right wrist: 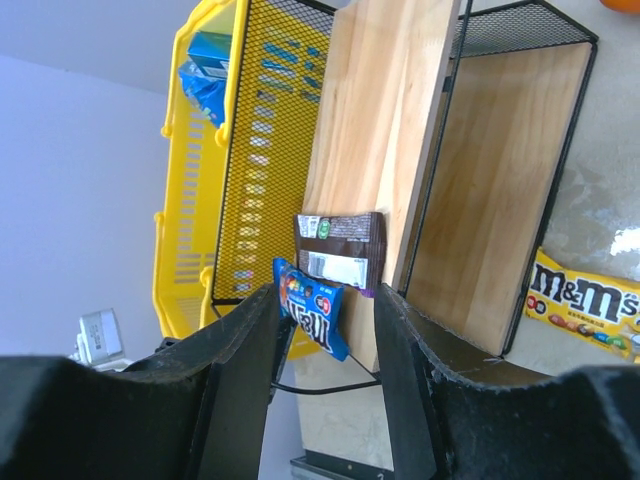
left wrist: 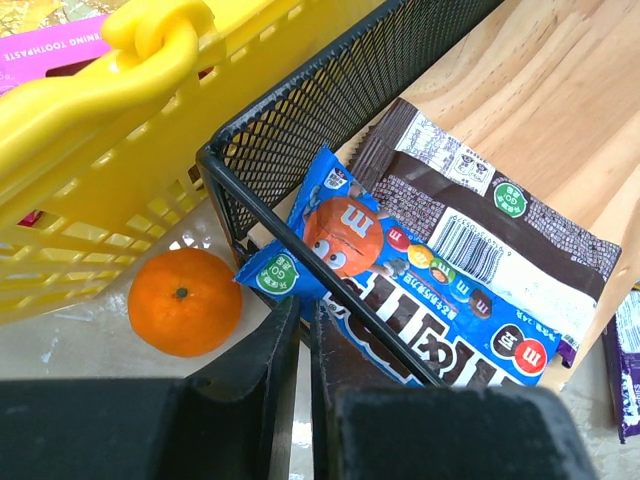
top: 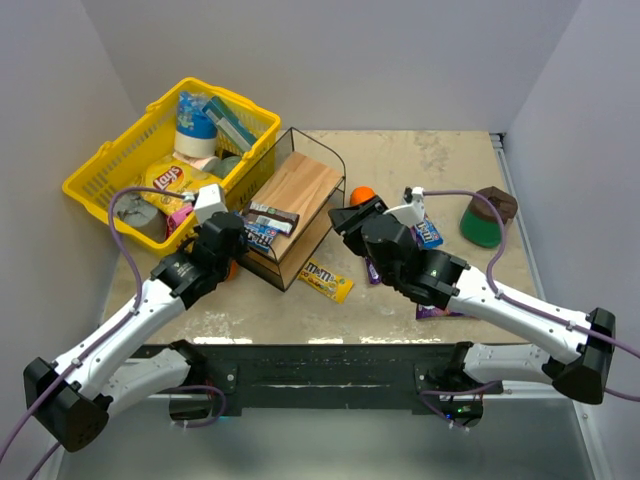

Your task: Place and organize the candy bags onto the shelf

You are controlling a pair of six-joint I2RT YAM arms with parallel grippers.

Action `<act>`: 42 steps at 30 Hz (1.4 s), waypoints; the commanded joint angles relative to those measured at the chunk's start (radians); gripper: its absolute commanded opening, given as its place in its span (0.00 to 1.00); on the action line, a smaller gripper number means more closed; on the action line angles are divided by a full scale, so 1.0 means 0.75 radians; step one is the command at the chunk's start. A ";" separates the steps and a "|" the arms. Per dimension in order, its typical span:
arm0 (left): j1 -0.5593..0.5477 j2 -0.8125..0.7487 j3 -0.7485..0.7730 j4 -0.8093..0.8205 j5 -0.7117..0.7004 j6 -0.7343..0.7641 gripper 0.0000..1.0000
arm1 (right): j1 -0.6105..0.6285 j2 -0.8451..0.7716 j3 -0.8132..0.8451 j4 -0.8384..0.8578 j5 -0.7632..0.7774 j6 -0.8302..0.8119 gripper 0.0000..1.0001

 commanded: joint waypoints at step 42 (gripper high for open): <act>-0.052 -0.276 0.087 0.418 0.972 0.405 0.76 | -0.204 0.436 -0.699 0.603 -0.665 -0.373 0.73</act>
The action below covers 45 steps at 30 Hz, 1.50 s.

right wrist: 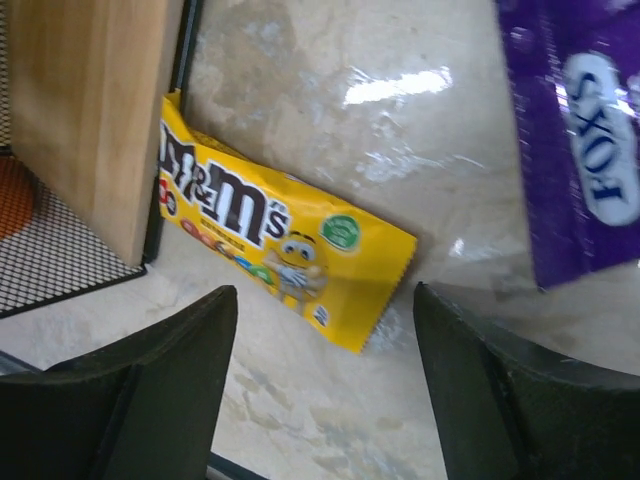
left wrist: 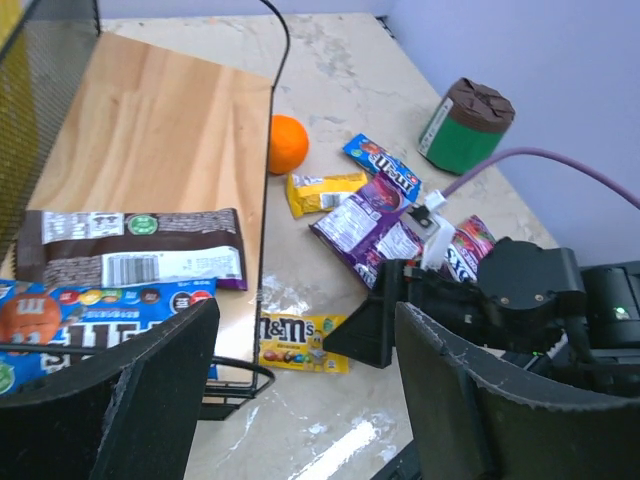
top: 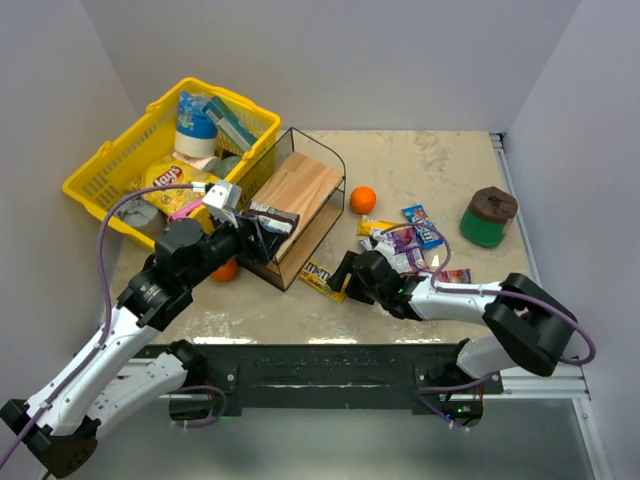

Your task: Place and organize the candy bags onto the shelf

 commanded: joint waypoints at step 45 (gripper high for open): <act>-0.250 -0.038 0.034 -0.150 -0.734 -0.003 0.81 | -0.043 -0.691 0.311 -0.443 0.209 -0.172 0.00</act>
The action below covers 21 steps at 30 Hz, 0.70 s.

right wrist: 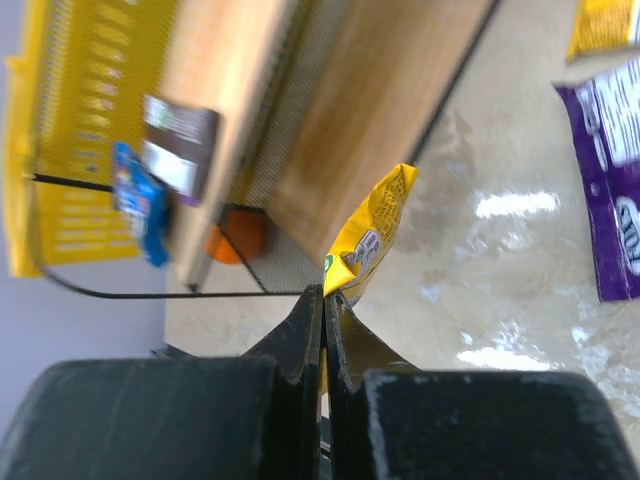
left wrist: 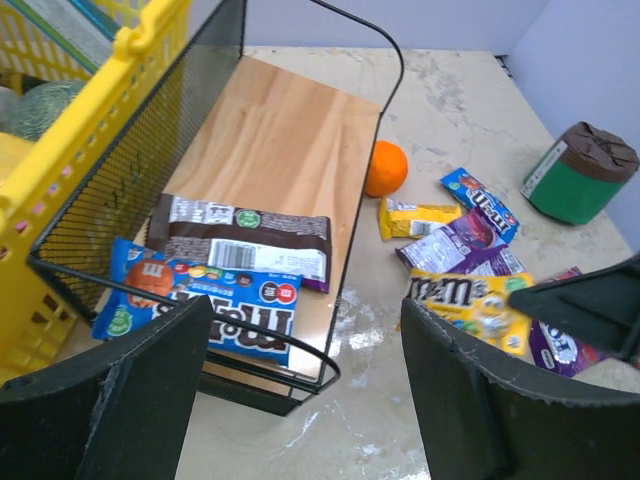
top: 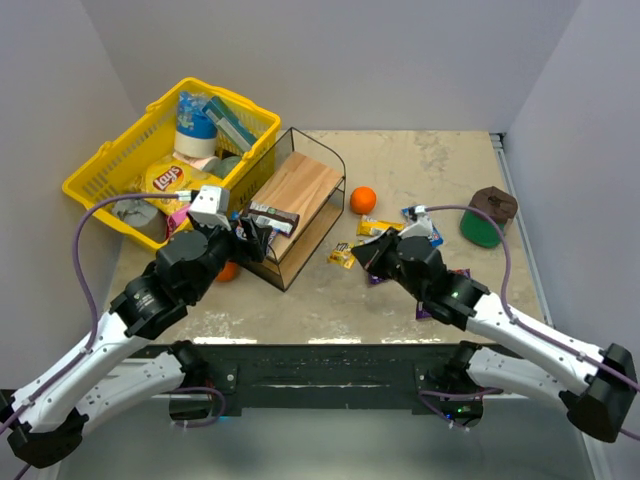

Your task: Place and organize the candy bags onto the shelf

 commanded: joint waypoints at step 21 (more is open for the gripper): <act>-0.003 -0.183 -0.109 -0.054 -0.275 -0.048 0.82 | -0.027 0.334 0.773 0.024 0.081 -0.336 0.00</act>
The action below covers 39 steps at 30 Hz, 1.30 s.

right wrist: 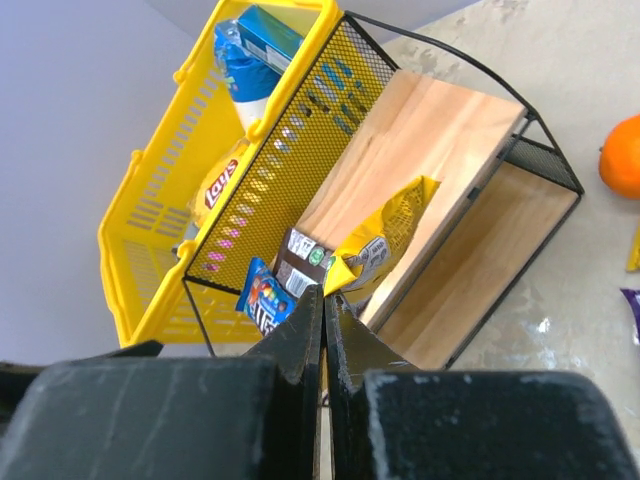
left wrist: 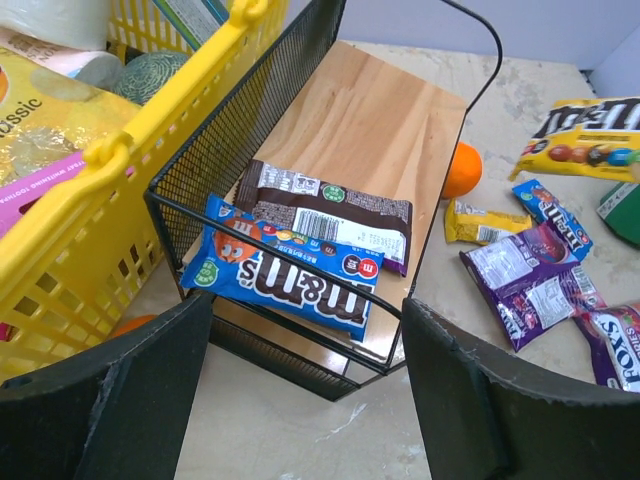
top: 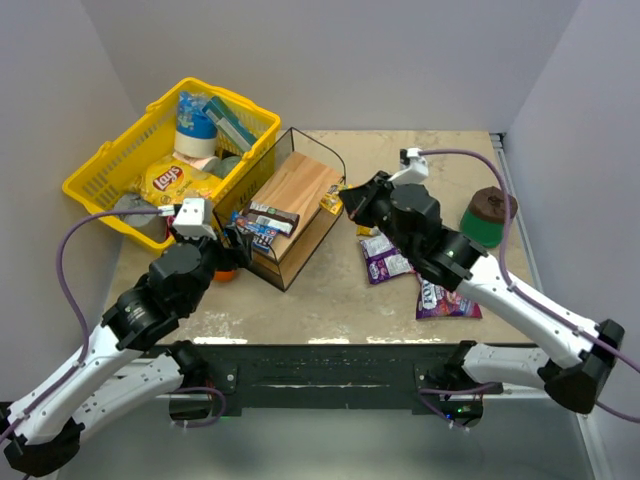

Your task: Place and organize the candy bags onto the shelf

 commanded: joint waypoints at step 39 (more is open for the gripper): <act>-0.005 -0.089 -0.038 0.045 -0.064 -0.032 0.82 | -0.287 0.786 0.214 0.202 -0.572 0.181 0.00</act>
